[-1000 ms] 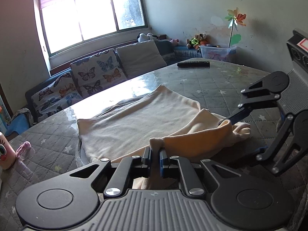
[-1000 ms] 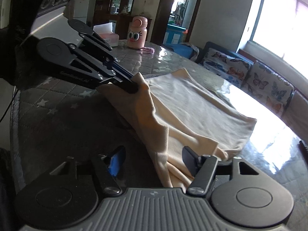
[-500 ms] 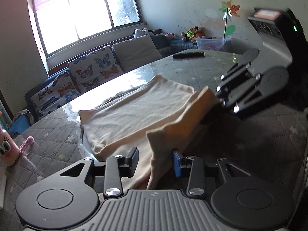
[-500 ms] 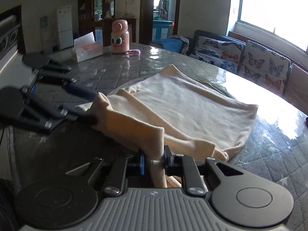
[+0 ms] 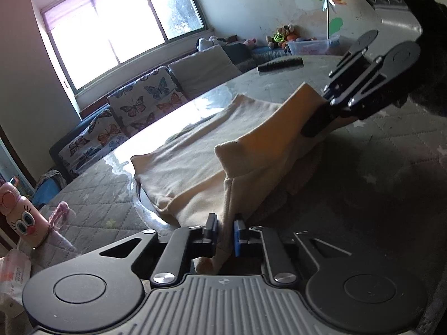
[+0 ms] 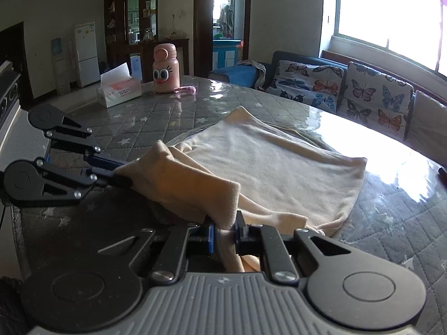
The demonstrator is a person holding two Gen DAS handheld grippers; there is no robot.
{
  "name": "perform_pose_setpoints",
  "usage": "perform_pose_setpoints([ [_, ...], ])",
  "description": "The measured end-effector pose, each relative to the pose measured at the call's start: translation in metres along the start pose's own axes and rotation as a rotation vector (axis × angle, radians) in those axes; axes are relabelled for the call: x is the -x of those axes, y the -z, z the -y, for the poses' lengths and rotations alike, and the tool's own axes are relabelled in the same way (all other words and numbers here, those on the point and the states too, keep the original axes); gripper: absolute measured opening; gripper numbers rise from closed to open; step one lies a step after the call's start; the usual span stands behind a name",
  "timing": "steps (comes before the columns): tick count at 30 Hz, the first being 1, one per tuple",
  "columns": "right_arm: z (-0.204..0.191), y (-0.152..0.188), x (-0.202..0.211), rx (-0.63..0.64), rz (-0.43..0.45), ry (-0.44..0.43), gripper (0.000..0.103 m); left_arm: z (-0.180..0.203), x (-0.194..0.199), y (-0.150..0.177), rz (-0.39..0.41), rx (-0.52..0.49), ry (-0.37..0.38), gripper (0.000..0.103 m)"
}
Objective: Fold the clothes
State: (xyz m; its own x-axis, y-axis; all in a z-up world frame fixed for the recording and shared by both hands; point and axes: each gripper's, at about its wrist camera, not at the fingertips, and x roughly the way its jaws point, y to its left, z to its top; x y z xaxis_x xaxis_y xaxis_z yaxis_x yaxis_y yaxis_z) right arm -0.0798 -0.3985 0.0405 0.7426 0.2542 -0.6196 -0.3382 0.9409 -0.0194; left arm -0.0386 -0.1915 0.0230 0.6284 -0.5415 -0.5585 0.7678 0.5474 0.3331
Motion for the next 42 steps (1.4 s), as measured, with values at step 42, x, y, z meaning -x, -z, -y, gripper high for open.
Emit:
perform_pose_setpoints([
  [42, 0.012, -0.059, 0.013, 0.078, -0.023, -0.095, 0.01, -0.061, -0.006, -0.049, 0.046, 0.137, -0.002, 0.005],
])
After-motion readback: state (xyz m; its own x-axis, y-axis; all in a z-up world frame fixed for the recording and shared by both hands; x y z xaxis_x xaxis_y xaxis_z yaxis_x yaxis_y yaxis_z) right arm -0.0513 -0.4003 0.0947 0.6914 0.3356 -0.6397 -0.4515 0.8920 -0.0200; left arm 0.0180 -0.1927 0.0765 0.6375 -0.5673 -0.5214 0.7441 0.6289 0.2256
